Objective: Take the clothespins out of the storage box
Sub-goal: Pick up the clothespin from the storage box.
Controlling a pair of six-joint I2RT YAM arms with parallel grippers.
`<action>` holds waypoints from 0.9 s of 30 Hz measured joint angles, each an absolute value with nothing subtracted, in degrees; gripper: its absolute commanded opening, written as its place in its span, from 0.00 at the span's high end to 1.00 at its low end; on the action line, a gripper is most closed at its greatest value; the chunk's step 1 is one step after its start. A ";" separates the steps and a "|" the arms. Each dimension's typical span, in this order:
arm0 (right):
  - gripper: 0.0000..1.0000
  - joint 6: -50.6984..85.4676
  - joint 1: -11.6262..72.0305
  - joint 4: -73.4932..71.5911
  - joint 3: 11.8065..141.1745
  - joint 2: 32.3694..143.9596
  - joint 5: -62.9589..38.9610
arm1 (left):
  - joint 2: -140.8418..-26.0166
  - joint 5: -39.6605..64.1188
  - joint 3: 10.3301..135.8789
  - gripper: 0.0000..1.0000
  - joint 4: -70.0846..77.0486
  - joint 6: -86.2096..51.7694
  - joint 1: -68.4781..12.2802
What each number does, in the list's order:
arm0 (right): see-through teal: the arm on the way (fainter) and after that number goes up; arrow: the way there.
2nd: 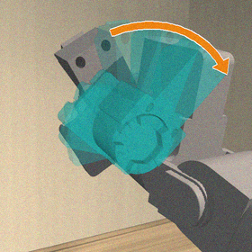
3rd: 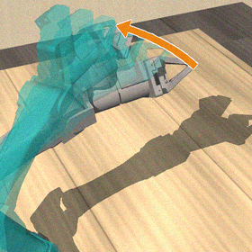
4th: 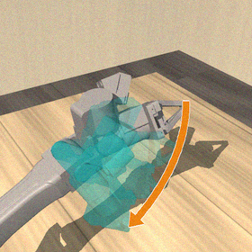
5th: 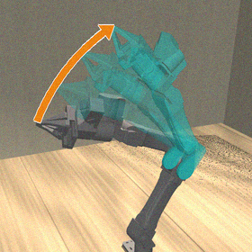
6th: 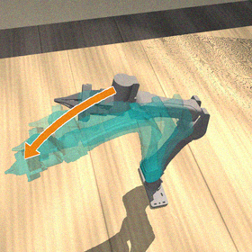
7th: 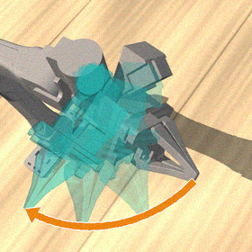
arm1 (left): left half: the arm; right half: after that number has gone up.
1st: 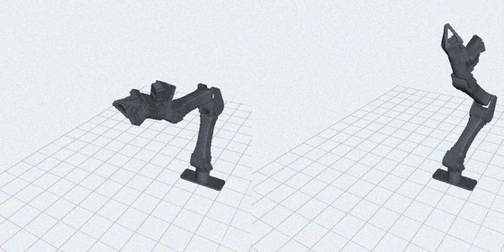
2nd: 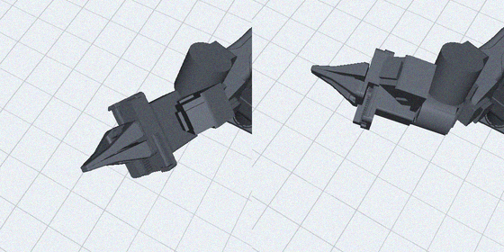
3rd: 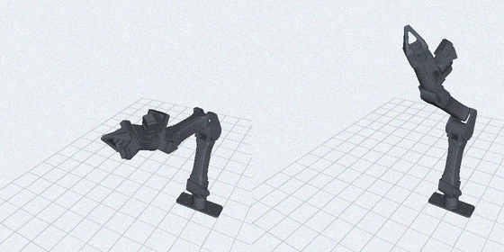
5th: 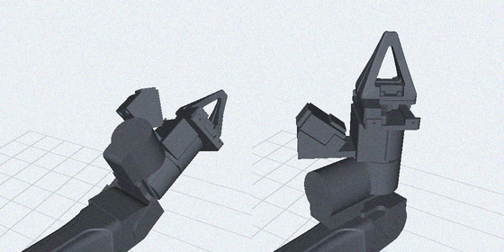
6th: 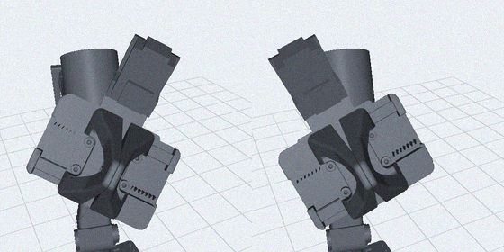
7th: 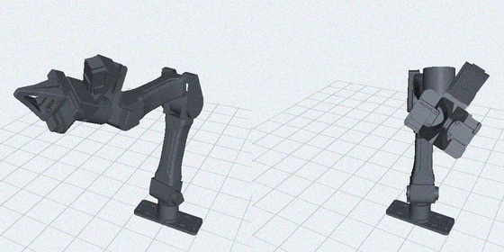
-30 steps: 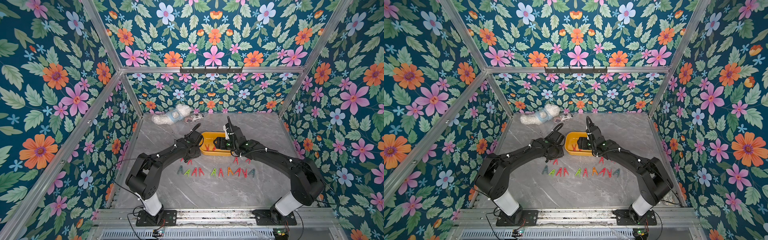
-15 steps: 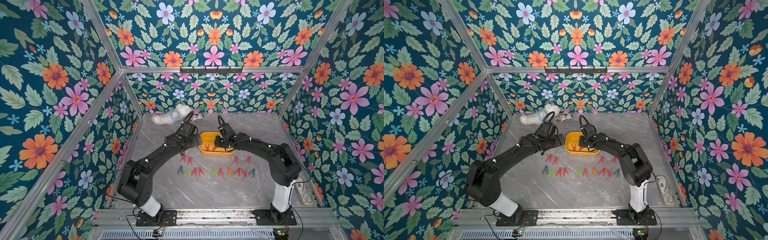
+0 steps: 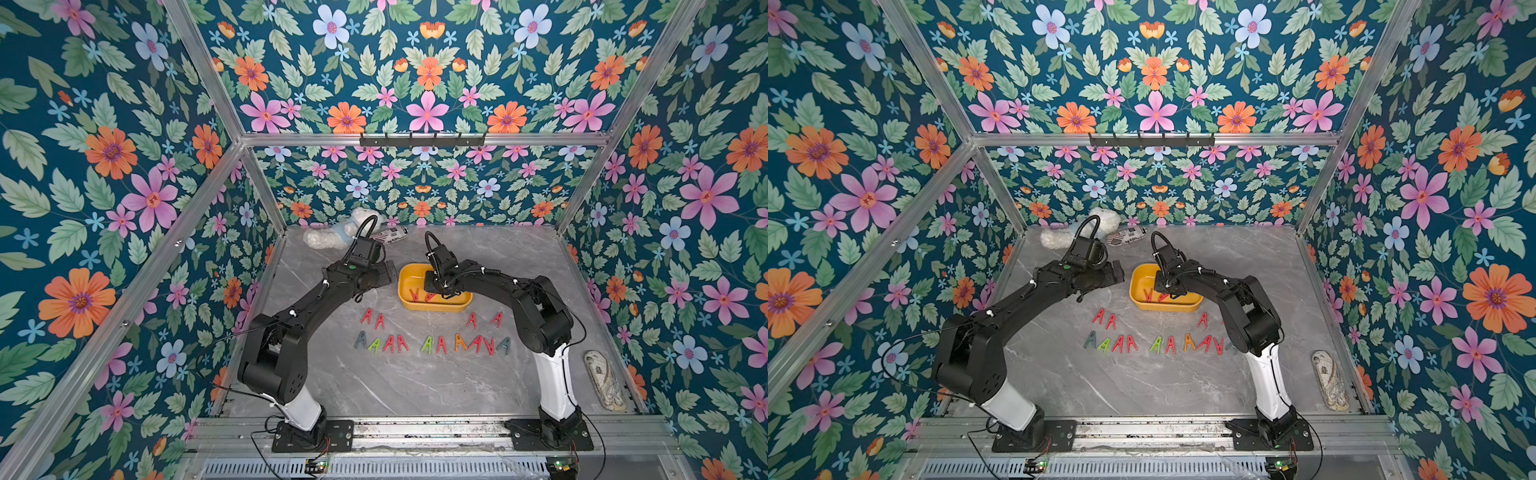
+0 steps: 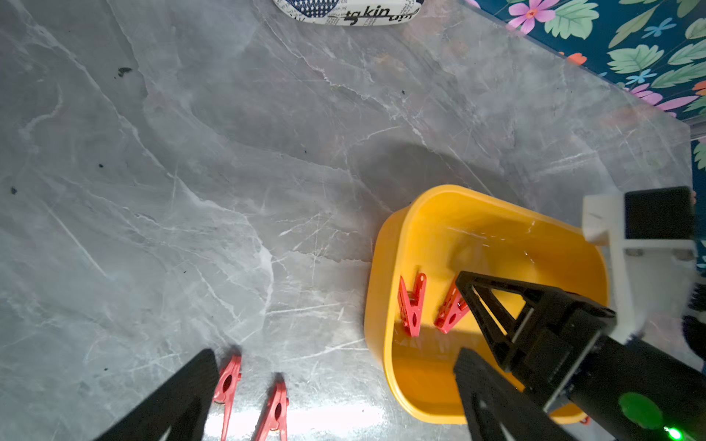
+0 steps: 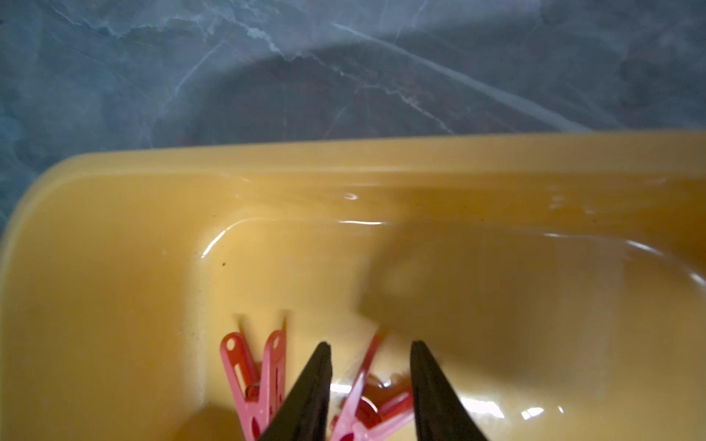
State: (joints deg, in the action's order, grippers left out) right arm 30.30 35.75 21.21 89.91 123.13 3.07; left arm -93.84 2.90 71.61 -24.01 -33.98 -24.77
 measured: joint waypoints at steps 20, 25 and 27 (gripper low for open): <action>1.00 31.57 35.68 24.40 93.91 125.32 4.45 | -93.60 5.89 71.66 0.00 -22.76 -32.47 -22.98; 1.00 31.64 35.38 25.45 94.78 123.28 4.97 | -92.29 6.33 70.26 0.00 -22.37 -32.47 -22.98; 1.00 31.66 35.18 25.67 94.78 122.26 5.17 | -91.74 6.85 69.38 0.00 -22.24 -32.49 -22.94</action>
State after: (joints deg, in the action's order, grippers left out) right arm 31.66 35.18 25.67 94.78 122.26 5.17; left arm -91.74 6.85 69.38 -22.24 -32.49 -22.94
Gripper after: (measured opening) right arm 0.062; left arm 0.996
